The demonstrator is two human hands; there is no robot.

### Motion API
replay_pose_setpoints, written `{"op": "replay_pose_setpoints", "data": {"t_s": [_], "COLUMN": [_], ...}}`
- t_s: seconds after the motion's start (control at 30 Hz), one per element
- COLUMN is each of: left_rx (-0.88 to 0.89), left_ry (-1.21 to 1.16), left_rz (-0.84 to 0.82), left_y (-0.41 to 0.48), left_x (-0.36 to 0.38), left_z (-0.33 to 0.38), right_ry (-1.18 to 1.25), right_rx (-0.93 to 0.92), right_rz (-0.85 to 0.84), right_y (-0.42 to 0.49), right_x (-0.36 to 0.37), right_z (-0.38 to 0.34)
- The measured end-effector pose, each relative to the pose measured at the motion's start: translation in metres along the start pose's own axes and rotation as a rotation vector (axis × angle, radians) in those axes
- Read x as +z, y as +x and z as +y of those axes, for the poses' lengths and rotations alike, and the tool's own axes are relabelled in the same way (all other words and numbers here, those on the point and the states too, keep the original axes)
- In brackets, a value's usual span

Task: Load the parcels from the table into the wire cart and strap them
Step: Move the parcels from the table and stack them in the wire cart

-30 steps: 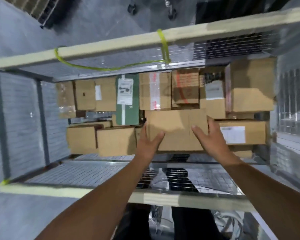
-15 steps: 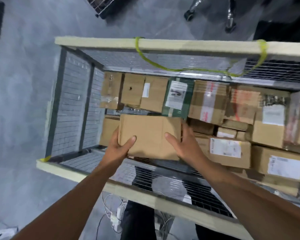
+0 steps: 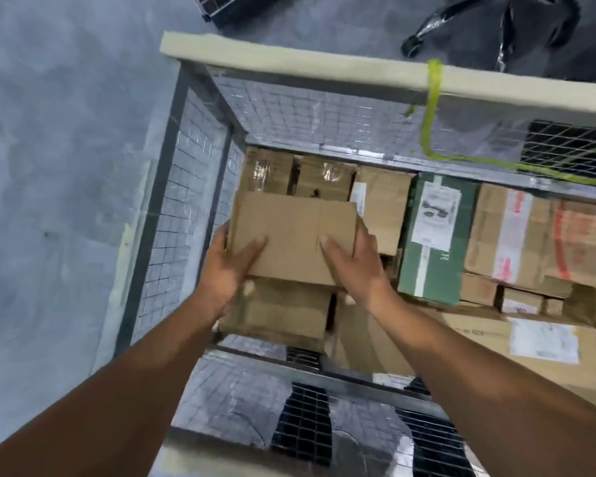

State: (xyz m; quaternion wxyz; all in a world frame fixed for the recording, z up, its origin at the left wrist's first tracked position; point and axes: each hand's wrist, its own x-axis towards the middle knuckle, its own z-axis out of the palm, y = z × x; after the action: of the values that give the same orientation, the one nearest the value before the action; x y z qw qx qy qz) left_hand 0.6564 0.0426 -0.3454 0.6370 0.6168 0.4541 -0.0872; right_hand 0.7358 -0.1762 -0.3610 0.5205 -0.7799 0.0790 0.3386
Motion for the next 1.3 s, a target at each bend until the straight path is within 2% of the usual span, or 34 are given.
{"op": "replay_pose_setpoints", "data": {"t_s": [0.23,0.47,0.7,0.97,1.2,1.3], "left_rx": [0.015,0.06,0.007,-0.034,-0.147,-0.098], "left_ry": [0.102,0.128,0.247,0.328,0.338,0.449], "left_rz": [0.006,-0.031,-0.049,-0.044,-0.143,-0.138], "left_y": [0.031,0.037,-0.002,0.002,0.019,0.021], "left_x": [-0.013,-0.011,-0.017,-0.03,-0.041,-0.03], "left_z": [-0.004,-0.008,-0.05,-0.04,-0.021,-0.026], "right_ry": [-0.112,-0.121,-0.165,-0.147,-0.108,-0.162], "right_rx": [0.046,-0.021,0.064,0.088,0.198,0.246], "right_rz": [0.12,0.19,0.094,0.087,-0.076,-0.111], "right_y": [0.017,0.011,-0.019,-0.024,-0.022,-0.016], "right_x": [0.027,0.023,0.028,0.033,0.028,0.031], "right_z": [-0.002,0.001,0.043,0.044,0.035,0.039]}}
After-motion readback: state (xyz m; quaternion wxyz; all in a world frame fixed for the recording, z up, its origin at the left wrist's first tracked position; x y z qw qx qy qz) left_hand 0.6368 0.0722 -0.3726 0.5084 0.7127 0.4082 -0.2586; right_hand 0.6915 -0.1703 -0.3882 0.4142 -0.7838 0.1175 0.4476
